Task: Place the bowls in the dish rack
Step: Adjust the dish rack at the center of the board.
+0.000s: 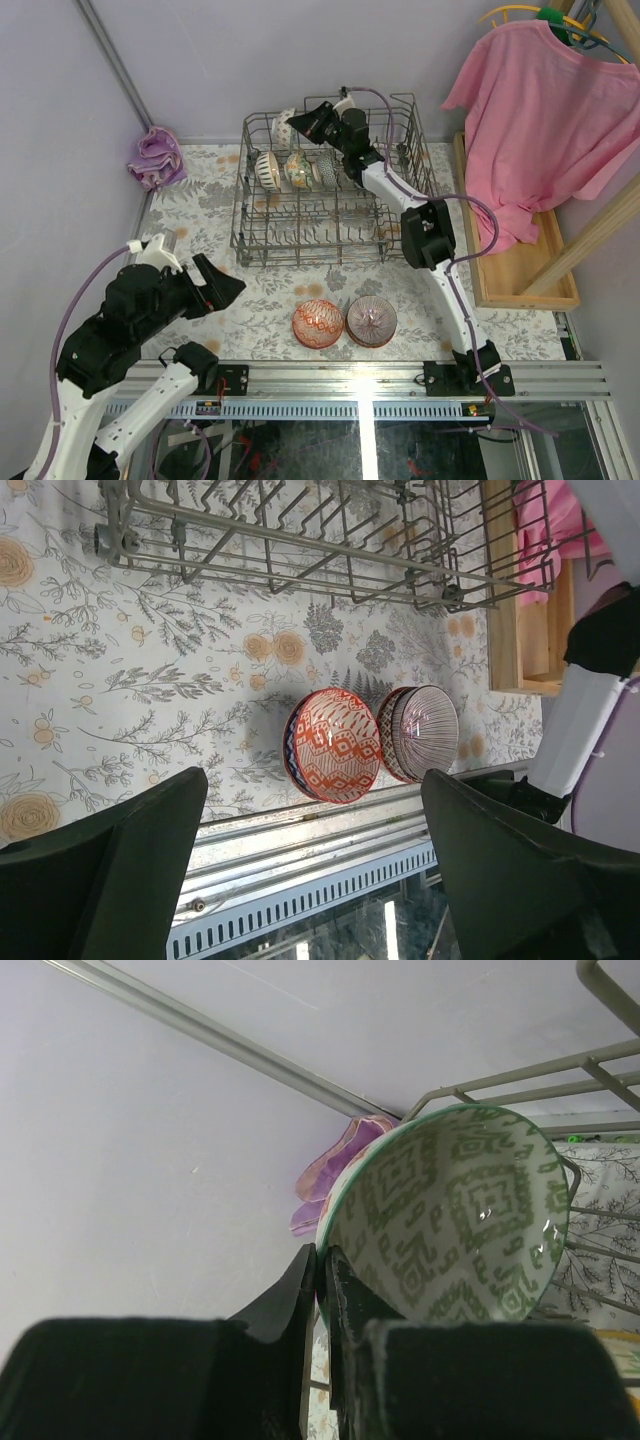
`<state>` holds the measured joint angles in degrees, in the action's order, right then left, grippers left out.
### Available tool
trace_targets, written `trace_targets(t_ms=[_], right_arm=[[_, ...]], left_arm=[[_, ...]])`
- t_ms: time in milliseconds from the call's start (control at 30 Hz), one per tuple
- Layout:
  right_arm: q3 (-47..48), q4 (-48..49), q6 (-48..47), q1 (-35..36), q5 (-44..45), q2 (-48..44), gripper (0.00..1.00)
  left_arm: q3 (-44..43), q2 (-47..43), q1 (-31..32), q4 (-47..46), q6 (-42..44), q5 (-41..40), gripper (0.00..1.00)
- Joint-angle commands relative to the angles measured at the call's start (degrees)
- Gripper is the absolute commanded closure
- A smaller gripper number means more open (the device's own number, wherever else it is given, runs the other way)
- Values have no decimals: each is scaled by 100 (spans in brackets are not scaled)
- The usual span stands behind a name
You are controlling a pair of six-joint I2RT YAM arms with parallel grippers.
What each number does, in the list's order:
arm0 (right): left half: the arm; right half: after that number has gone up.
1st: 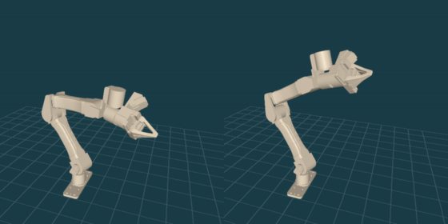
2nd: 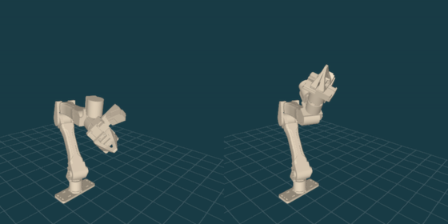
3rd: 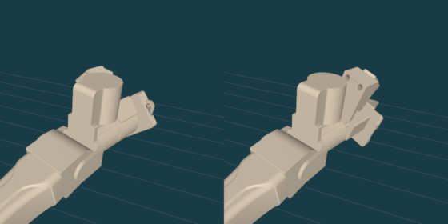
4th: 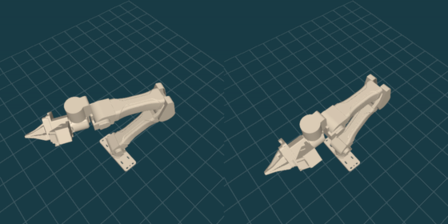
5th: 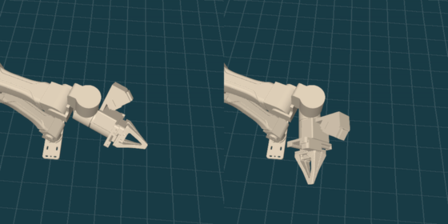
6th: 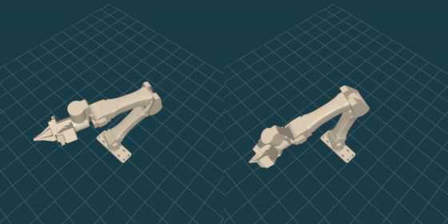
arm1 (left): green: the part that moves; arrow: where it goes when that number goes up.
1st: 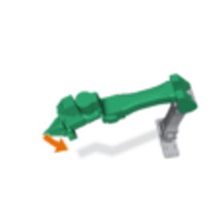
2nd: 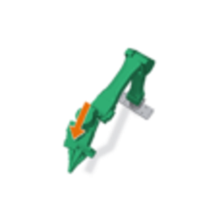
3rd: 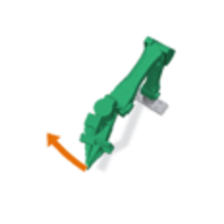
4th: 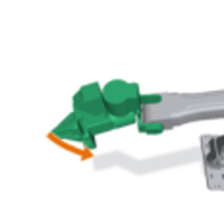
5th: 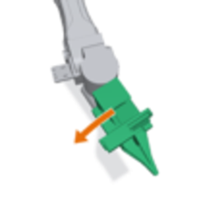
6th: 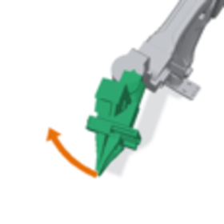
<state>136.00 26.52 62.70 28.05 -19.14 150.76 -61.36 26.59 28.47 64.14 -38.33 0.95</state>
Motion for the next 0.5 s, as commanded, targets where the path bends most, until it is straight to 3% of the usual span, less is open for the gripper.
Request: trace_targets(t_ms=[0, 300, 467], right_arm=[[-249, 670, -257, -27, -108, -1334, 100], [-1509, -355, -872, -150, -737, -3298, 100], [-2362, -1641, -1243, -248, -1094, -4507, 100]], left_arm=[[82, 304, 16, -295, -98, 27, 12], [395, 1123, 18, -1170, -525, 152, 12], [163, 1785, 16, -1500, -900, -15, 11]])
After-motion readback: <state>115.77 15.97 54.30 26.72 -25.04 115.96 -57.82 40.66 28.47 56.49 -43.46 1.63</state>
